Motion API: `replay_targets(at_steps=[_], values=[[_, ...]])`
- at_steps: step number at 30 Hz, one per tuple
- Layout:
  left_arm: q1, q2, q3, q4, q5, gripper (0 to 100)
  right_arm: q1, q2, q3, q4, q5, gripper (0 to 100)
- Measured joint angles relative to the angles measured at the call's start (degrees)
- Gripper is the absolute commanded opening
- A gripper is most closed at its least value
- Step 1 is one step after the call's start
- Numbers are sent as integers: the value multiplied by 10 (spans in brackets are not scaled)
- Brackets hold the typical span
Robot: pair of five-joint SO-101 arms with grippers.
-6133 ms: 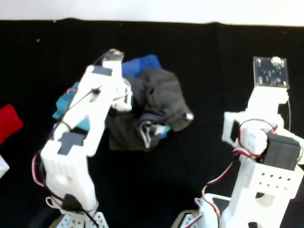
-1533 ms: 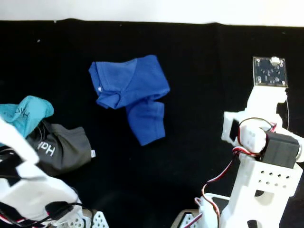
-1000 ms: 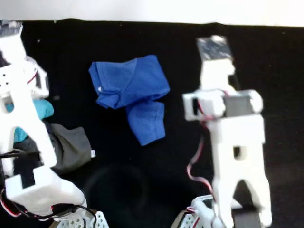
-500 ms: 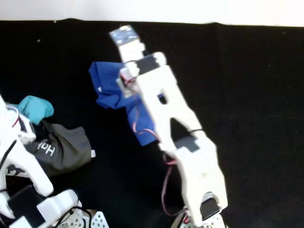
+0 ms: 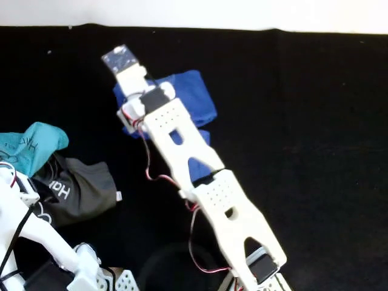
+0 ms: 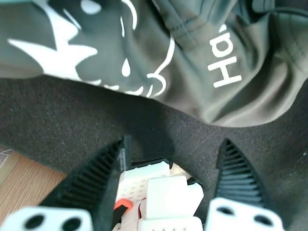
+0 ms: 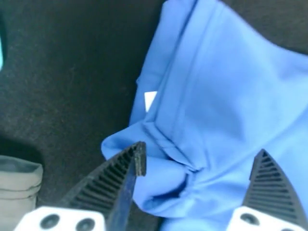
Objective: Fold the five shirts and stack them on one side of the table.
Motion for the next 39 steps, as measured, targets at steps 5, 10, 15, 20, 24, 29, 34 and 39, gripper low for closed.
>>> replay_targets(at_steps=[5, 10, 15, 20, 24, 29, 34, 39], values=[[0, -1, 7, -1, 0, 284, -1, 57, 0, -35, 0, 333], [0, -1, 7, -1, 0, 284, 12, 74, -7, -46, 1, 46], [0, -1, 7, -1, 0, 284, 61, 55, -7, -28, 1, 5], [20, -1, 7, -1, 0, 284, 97, -13, -7, 13, 1, 5], [44, -1, 7, -1, 16, 284, 109, -74, -7, 57, 1, 5], [77, -1, 7, -1, 44, 284, 111, -157, -7, 143, 1, 5], [126, -1, 7, -1, 78, 284, 108, -249, -7, 186, 1, 5], [181, -1, 7, -1, 110, 284, 70, -372, 79, 189, 1, 5]])
